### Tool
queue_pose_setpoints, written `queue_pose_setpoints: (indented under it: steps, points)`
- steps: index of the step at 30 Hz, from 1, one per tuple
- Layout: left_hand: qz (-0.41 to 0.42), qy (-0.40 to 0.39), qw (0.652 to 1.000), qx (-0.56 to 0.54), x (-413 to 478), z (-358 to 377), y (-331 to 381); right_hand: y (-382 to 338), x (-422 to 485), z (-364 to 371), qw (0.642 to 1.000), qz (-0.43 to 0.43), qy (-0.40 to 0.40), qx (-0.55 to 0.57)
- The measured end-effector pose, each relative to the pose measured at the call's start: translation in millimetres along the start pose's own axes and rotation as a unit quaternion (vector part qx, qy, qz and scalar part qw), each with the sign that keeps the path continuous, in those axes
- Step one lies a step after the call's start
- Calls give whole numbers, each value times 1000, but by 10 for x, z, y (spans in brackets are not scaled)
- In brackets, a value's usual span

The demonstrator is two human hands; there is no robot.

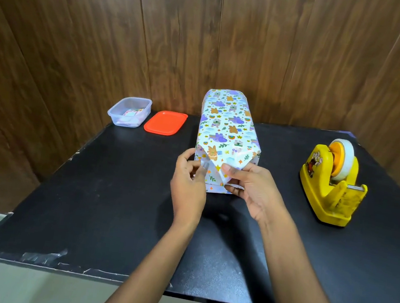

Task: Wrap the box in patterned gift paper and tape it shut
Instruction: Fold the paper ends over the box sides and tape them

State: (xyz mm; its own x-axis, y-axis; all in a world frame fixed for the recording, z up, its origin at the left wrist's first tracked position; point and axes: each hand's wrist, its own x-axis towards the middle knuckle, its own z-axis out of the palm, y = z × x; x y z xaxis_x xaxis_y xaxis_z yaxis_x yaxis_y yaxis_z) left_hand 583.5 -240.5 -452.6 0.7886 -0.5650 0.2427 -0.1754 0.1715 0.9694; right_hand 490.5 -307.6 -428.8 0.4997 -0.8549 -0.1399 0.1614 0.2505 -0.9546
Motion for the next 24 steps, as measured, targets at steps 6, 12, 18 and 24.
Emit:
queue_pose_setpoints:
  steps: [6, 12, 18, 24]
  points:
    - [253, 24, 935, 249, 309, -146, 89, 48, 39, -32, 1000, -1, -3, -3]
    - [359, -223, 815, 397, 768, -242, 40, 134, 46, -59, 999, -41, -31, 5]
    - [361, -250, 825, 356, 848, -272, 27, 265, 105, 8, 992, -120, -4, 41]
    - [354, -296, 811, 359, 925, -331, 47, 254, 150, -50, 991, -132, -32, 13]
